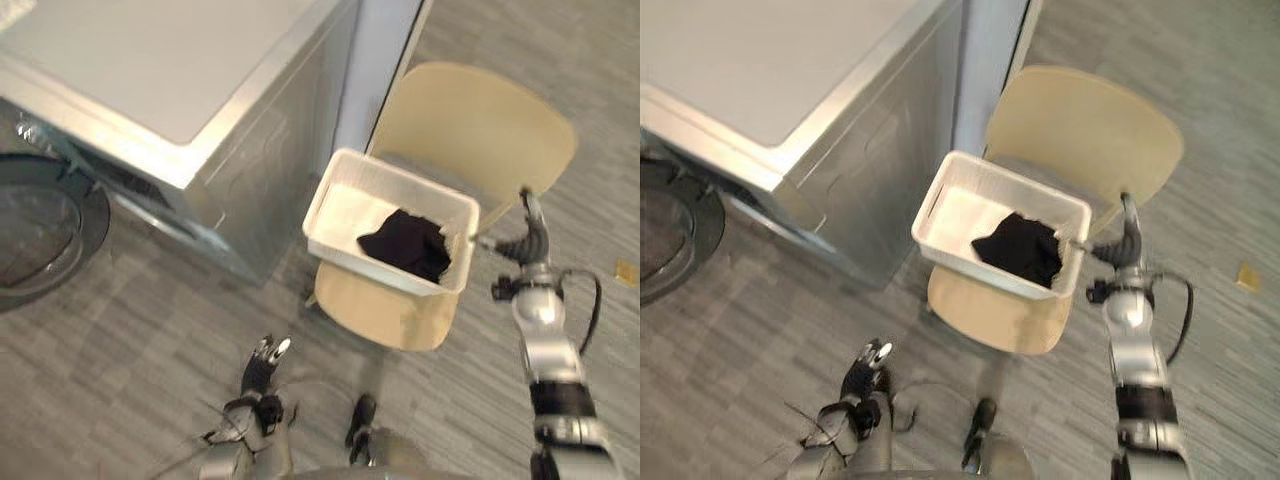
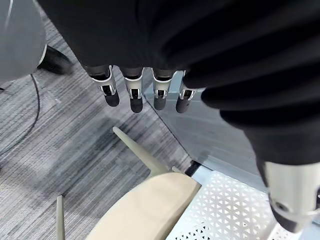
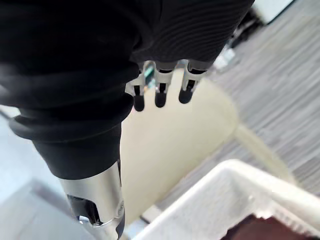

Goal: Pick up the laundry basket with both hands and put the clothes into the washing machine.

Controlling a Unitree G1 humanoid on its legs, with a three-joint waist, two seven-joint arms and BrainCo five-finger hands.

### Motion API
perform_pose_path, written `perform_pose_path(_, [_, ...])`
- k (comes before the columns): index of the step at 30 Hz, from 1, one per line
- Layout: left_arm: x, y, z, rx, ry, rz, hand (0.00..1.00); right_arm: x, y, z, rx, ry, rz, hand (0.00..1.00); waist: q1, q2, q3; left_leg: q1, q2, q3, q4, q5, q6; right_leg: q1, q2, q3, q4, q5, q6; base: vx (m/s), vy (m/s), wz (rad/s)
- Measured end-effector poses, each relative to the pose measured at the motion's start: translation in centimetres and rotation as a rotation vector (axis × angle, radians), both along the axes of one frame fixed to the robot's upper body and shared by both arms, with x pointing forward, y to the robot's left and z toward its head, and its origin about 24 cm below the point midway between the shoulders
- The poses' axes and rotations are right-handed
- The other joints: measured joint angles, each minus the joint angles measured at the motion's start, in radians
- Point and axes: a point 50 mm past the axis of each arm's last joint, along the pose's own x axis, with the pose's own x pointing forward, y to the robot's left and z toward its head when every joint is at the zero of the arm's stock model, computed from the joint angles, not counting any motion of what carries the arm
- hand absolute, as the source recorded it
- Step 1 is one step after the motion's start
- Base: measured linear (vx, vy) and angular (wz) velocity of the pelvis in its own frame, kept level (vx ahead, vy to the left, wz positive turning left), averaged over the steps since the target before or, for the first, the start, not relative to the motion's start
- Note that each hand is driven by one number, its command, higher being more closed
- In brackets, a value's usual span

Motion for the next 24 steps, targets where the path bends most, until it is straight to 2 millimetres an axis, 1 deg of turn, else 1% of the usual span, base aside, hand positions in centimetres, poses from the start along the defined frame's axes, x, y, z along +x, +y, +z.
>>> perform_pose_path(1, [0.2,-0.2,0.3,-0.003,-0.017,-0.014,0.0,0.6,0.2,0.4,-0.01,0.004,0.012,0.0,0.002,-0.004,0.012,-0.01,-0.01,-0.004,-0.008,0.013,0.005,-0.009,-0.008,-0.004,-0.001,0.003,0.006,-0.07,0.076,0.16])
perform_pose_path(2, [0.6,-0.5,0.9,-0.014,-0.048,-0.027,0.0,2.0,0.1,1.0,-0.017,0.021,0.015,0.0,0.004,0.001,0.039,-0.026,-0.015,-0.016,-0.007,0.014,0.007,-0.014,-0.013,-0.021,-0.002,0.007,0.012,-0.04,0.032,0.33])
perform_pose_path(4, [0.7,-0.4,1.2,-0.02,-0.061,-0.031,0.0,3.8,0.1,1.6,-0.028,0.061,0.007,0.0,0.024,0.0,0.077,-0.038,-0.019,-0.032,-0.001,0.014,0.007,-0.016,-0.015,-0.024,0.001,0.014,0.018,-0.05,0.051,0.22])
perform_pose_path(5, [0.8,-0.4,1.2,-0.02,-0.062,-0.032,0.0,4.2,0.0,1.8,-0.038,0.074,0.006,0.0,0.032,0.001,0.085,-0.039,-0.018,-0.033,0.001,0.014,0.007,-0.017,-0.014,-0.024,0.003,0.016,0.021,-0.07,0.038,0.07])
perform_pose_path(7, [1.4,-0.7,1.6,-0.026,-0.084,-0.044,0.0,5.2,-0.9,3.5,-0.095,0.095,-0.013,0.0,0.052,0.012,0.124,-0.055,-0.016,-0.04,0.01,0.014,0.007,-0.026,-0.011,-0.026,0.003,0.019,0.026,-0.09,0.018,0.01])
perform_pose_path(8, [1.6,-0.8,1.8,-0.028,-0.094,-0.045,0.0,5.4,-1.1,3.9,-0.103,0.092,-0.019,0.0,0.057,0.012,0.131,-0.061,-0.014,-0.04,0.01,0.016,0.007,-0.034,-0.011,-0.026,0.003,0.02,0.027,-0.11,0.017,-0.05])
perform_pose_path(9, [2.1,-1.0,2.2,-0.032,-0.113,-0.048,0.0,5.6,-1.2,4.4,-0.112,0.092,-0.024,0.0,0.058,0.014,0.144,-0.074,-0.011,-0.041,0.008,0.024,0.007,-0.046,-0.01,-0.026,0.002,0.025,0.036,-0.13,0.023,-0.08])
perform_pose_path(11, [2.6,-1.3,2.7,-0.038,-0.136,-0.05,0.0,5.7,-1.3,4.2,-0.117,0.109,-0.025,0.0,0.057,0.017,0.157,-0.093,-0.007,-0.045,0.007,0.033,0.005,-0.063,-0.008,-0.029,0.002,0.03,0.03,-0.12,0.021,0.0])
perform_pose_path(13, [3.5,-1.7,3.3,-0.05,-0.165,-0.05,0.0,5.9,-1.7,2.9,-0.114,0.187,-0.03,0.0,0.055,0.027,0.184,-0.11,-0.007,-0.057,0.006,0.046,0.005,-0.074,-0.005,-0.049,0.002,0.041,0.031,-0.1,0.018,0.08])
perform_pose_path(15, [4.1,-2.1,3.7,-0.058,-0.182,-0.041,0.0,5.8,-2.1,1.9,-0.107,0.244,-0.037,0.0,0.057,0.031,0.187,-0.131,-0.007,-0.06,-0.005,0.063,0.003,-0.097,-0.005,-0.053,0.002,0.049,0.032,-0.1,0.039,0.06])
perform_pose_path(18, [4.6,-2.5,4.5,-0.074,-0.214,-0.035,0.0,5.6,-2.5,1.0,-0.097,0.293,-0.055,0.0,0.058,0.037,0.204,-0.145,-0.008,-0.062,-0.034,0.09,-0.003,-0.119,-0.006,-0.063,0.003,0.057,0.029,-0.11,0.047,0.07])
perform_pose_path(19, [4.7,-2.5,4.5,-0.075,-0.217,-0.034,0.0,5.6,-2.6,0.9,-0.096,0.298,-0.057,0.0,0.061,0.037,0.204,-0.151,-0.007,-0.061,-0.035,0.093,-0.006,-0.126,-0.006,-0.063,0.004,0.057,0.029,-0.15,0.043,0.01])
perform_pose_path(20, [4.9,-2.4,4.8,-0.076,-0.228,-0.026,0.0,5.7,-2.6,1.0,-0.091,0.294,-0.057,0.0,0.061,0.038,0.204,-0.167,-0.005,-0.062,-0.058,0.106,-0.022,-0.149,-0.006,-0.067,0.005,0.057,0.029,-0.13,0.033,0.01])
perform_pose_path(22, [5.0,-2.5,5.0,-0.08,-0.237,-0.017,0.0,5.8,-2.5,1.4,-0.083,0.284,-0.057,0.0,0.062,0.038,0.204,-0.18,-0.003,-0.062,-0.074,0.11,-0.028,-0.169,-0.005,-0.067,0.006,0.057,0.029,-0.13,0.029,-0.03])
perform_pose_path(24, [5.2,-2.4,5.2,-0.095,-0.244,0.018,0.0,6.3,-2.3,2.3,-0.072,0.262,-0.054,0.0,0.062,0.038,0.204,-0.204,0.014,-0.05,-0.103,0.123,-0.046,-0.208,0.003,-0.067,0.006,0.07,0.017,-0.13,0.019,-0.1])
